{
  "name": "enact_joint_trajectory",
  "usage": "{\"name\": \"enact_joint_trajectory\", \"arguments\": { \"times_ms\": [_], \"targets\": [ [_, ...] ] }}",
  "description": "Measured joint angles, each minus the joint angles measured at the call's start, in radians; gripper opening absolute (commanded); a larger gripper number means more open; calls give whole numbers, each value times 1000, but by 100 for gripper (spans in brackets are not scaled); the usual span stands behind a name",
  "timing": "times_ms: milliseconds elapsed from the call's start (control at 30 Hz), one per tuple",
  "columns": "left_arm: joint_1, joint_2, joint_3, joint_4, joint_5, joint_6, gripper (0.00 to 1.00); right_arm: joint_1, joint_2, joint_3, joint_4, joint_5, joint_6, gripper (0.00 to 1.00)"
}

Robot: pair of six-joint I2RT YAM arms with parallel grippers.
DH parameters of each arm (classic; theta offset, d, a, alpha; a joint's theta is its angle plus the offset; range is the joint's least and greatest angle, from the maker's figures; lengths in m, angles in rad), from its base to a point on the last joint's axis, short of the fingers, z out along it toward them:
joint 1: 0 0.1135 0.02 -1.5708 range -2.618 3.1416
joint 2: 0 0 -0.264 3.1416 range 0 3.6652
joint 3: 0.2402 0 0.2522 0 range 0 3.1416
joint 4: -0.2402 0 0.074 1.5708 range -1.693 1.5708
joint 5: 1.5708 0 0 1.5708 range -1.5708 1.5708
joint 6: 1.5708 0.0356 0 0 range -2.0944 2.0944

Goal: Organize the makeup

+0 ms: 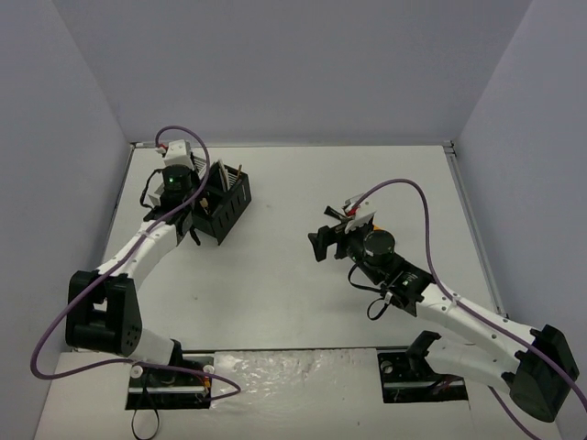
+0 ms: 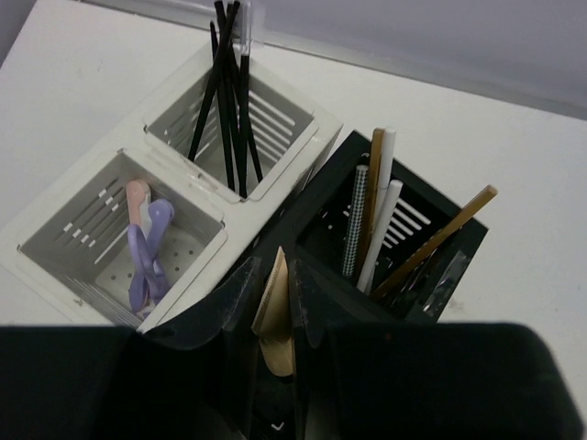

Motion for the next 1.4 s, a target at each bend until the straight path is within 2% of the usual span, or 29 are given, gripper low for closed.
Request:
{"name": "enact_joint_trajectory", "arguments": {
  "times_ms": [267, 433, 633, 800, 967, 1000, 1067, 1200, 1400],
  "targets": [
    [1, 1, -132, 136, -69, 0, 3, -38, -25, -27, -13, 0, 10, 100],
    [1, 16, -147, 183, -96, 0, 14, -46, -28, -30, -20, 0, 11, 100],
    [1, 20, -168, 214, -124, -12, 39, -50, -29, -30, -37, 11, 11, 100],
    [1, 20, -169, 218, -145, -27, 52, -60, -2, -30, -64, 19, 22, 100],
    [1, 17, -169, 208, -156, -48, 83, -77, 35, -15, -98, 23, 30, 100],
    [1, 13, -169, 201, -158, -52, 91, -84, 45, -5, -106, 25, 30, 100],
    [1, -6, -169, 175, -164, -66, 97, -105, 72, 26, -132, 27, 29, 100],
    [1, -100, -125, 30, -171, -87, 97, -192, 184, 133, -185, 10, 21, 99],
    [1, -247, 102, -249, -109, -101, 97, -334, 412, 288, -246, -86, -13, 95]
  ]
}}
